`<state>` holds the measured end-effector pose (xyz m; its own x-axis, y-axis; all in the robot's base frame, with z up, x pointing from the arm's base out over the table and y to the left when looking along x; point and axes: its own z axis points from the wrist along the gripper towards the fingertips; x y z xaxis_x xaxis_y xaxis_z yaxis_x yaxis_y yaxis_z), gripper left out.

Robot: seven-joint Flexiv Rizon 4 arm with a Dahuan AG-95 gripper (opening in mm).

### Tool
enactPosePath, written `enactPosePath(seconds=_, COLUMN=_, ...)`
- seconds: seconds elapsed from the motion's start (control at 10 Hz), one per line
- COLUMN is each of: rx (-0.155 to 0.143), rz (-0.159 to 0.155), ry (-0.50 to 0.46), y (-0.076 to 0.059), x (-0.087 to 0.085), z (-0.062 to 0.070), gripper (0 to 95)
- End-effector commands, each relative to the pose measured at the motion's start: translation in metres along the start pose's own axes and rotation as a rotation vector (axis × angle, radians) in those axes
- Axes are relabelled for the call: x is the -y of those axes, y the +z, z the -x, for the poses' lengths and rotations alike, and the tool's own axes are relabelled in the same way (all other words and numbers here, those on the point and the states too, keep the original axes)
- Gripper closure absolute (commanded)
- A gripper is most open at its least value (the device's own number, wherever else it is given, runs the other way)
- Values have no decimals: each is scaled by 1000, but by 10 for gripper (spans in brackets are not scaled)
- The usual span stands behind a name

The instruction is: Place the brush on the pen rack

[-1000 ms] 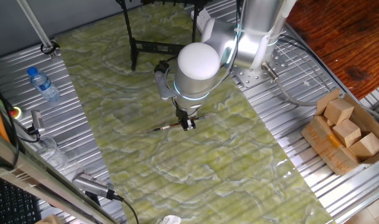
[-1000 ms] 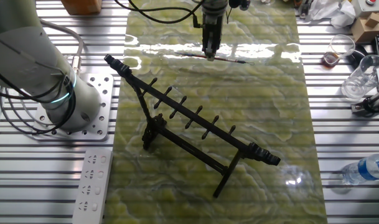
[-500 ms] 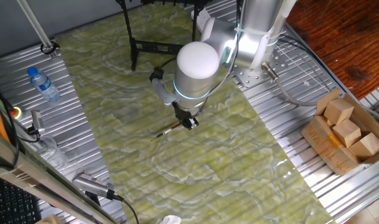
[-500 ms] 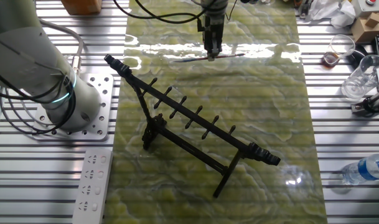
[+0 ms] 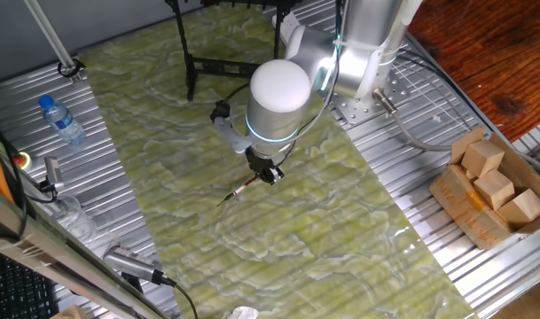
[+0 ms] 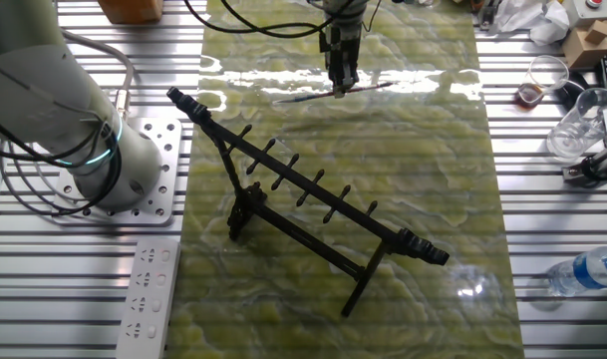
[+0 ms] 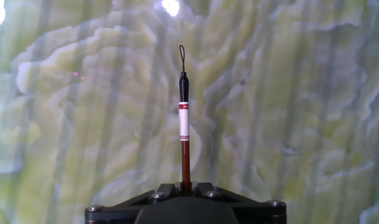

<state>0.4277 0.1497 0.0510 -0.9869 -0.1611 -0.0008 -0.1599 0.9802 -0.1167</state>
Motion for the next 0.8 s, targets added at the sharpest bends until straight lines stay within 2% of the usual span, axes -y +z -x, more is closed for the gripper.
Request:
enactPosePath(seconds=0.1, rx=-12, rz=57, ry=394, y=0, x=-1, z=0, gripper=950)
enactPosePath(seconds=0.2, rx=-13, rz=69, ry=418, y=0, x=-1, z=0, gripper=950)
enactPosePath(seconds=0.8, rx=-13, rz=68, ry=418, y=0, x=-1, z=0, gripper=950)
